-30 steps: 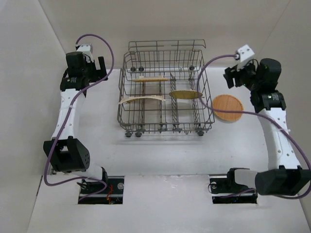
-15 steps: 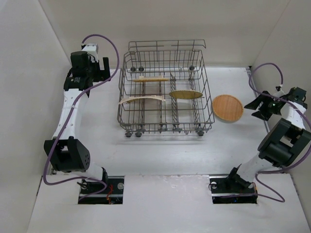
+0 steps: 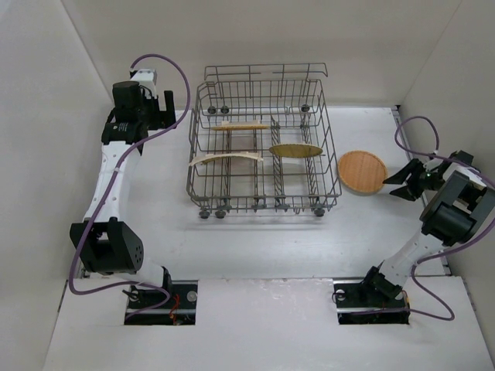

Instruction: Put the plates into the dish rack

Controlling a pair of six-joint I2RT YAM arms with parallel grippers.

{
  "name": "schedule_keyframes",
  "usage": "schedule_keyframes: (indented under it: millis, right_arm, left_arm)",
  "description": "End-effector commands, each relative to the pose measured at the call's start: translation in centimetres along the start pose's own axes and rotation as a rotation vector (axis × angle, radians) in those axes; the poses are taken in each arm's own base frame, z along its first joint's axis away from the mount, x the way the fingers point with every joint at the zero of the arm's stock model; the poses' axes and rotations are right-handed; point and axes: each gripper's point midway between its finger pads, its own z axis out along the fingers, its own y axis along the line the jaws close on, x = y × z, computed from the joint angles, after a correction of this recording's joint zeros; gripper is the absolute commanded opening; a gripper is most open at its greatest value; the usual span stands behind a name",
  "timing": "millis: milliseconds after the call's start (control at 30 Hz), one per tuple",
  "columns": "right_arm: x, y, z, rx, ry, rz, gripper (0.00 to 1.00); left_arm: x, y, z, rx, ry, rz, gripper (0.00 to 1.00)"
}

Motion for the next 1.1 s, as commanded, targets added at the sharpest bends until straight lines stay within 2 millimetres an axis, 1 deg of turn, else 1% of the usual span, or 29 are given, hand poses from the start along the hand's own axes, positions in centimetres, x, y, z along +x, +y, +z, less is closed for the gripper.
schedule_keyframes:
  millis: [0,100,133,167,300,467,567,633,733,833,967,1067]
  right_arm:
    - [-2.8,-0.2,-0.3,0.034,-0.065,-0.022,0.59]
    - [-3.3,-0.8,0.1,0.073,-0.065,-0.003,0.58]
    - [-3.6,-1.4,0.1,0.109,-0.070,0.007,0.58]
    - [-3.7,-1.6,0.2,0.118,-0.072,0.015,0.58]
    - [-3.9,-2.0,0.4,0.127,-0.067,0.068,0.58]
    - [-4.2,-2.2,0.4,0.147,-0.073,0.082,0.59]
    - [-5.2,-1.1,0.7,0.124,-0.095,0.098,0.59]
    - [-5.7,-0.5,1.3,0.118,-0.095,0.076,0.60]
    - [-5.5,-0.3,2.7,0.109,-0.064,0.071,0.61]
    - [-5.3,0.6,3.8,0.053,-0.031,0.072,0.60]
    - [-5.3,0.9,5.2,0.027,0.007,0.079,0.59]
    - [-5.5,1.4,5.8,-0.014,0.023,0.098,0.58]
  left_arm:
    - [-3.3,-0.1,-1.4,0.002,-0.100,0.011,1.00]
    - [-3.3,-0.2,-1.3,0.007,-0.097,0.012,1.00]
    - [-3.5,-0.2,-1.3,0.006,-0.100,0.014,1.00]
    - [-3.6,-0.2,-1.2,0.006,-0.101,0.014,1.00]
    - [-3.6,-0.3,-0.9,0.008,-0.098,0.014,1.00]
    - [-3.4,-0.7,-0.6,0.023,-0.086,0.017,1.00]
    - [-3.5,-0.9,-0.3,0.026,-0.082,0.019,1.00]
    - [-3.7,-0.9,-0.1,0.027,-0.077,0.021,1.00]
    - [-4.3,-1.0,0.1,0.031,-0.083,0.025,1.00]
    - [-4.6,-1.3,0.0,0.040,-0.087,0.030,1.00]
    - [-4.7,-1.4,-0.2,0.044,-0.083,0.046,1.00]
    - [-4.7,-1.6,-0.2,0.048,-0.080,0.057,1.00]
